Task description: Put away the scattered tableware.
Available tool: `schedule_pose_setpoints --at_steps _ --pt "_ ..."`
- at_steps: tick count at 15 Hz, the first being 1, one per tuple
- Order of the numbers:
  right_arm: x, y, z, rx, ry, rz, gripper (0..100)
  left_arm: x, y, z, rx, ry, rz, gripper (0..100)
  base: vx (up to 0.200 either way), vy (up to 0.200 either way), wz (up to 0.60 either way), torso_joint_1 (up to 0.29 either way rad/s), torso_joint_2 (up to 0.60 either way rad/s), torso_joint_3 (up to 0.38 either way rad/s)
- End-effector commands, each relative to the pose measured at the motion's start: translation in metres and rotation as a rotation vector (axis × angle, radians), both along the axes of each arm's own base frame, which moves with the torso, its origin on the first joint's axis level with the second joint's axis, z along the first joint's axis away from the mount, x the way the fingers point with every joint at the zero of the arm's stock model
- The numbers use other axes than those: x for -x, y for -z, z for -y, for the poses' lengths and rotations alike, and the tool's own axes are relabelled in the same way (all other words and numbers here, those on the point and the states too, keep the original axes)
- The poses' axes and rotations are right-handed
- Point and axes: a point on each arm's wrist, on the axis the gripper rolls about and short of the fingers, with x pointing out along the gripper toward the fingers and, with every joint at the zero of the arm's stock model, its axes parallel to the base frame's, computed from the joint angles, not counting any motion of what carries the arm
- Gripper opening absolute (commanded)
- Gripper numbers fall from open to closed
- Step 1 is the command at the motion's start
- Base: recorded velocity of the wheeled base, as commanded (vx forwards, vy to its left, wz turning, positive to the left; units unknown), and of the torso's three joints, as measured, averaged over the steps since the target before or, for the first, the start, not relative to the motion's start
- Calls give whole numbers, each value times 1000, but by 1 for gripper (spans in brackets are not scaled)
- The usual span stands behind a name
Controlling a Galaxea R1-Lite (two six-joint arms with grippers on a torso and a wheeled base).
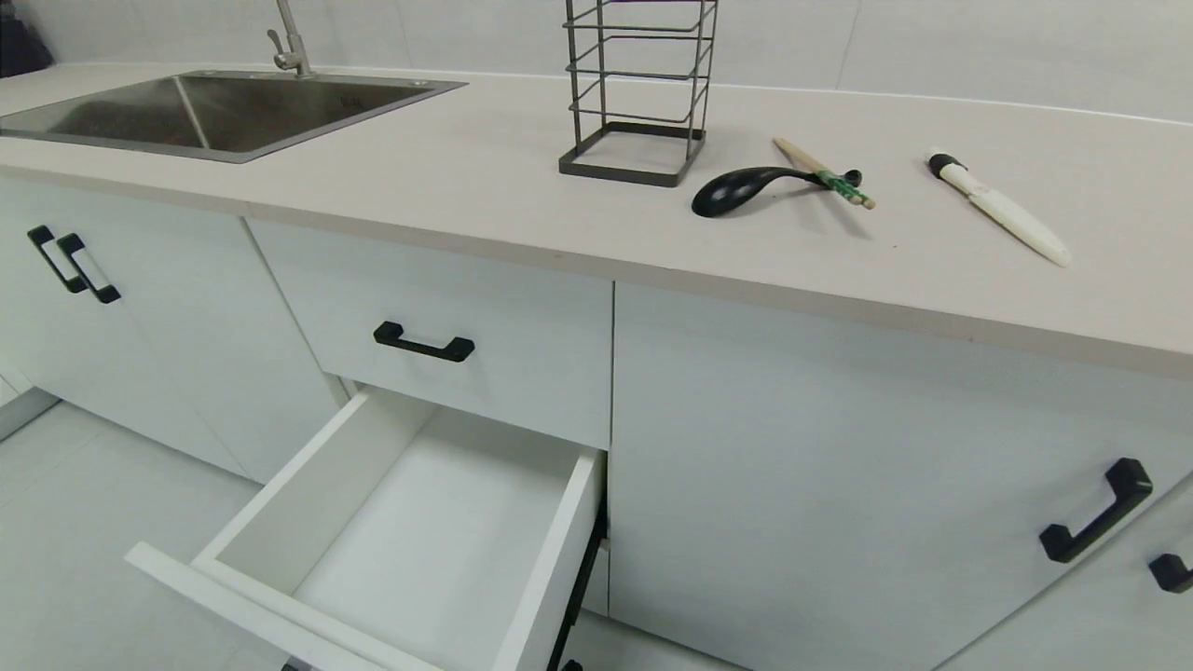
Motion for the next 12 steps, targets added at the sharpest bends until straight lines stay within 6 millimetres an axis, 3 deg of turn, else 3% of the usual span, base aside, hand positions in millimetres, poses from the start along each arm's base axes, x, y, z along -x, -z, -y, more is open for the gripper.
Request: schedule_pose_setpoints --at_steps 1,8,12 --pt "0 0 0 1 0 0 0 0 0 0 2 1 -1 100 0 0 0 0 0 0" --pt "0 0 0 1 0 0 0 0 0 0 5 -1 -1 100 0 0 0 0 0 0" --pt "0 0 0 1 0 0 0 0 0 0 8 -1 0 100 0 0 0 184 -99 -71"
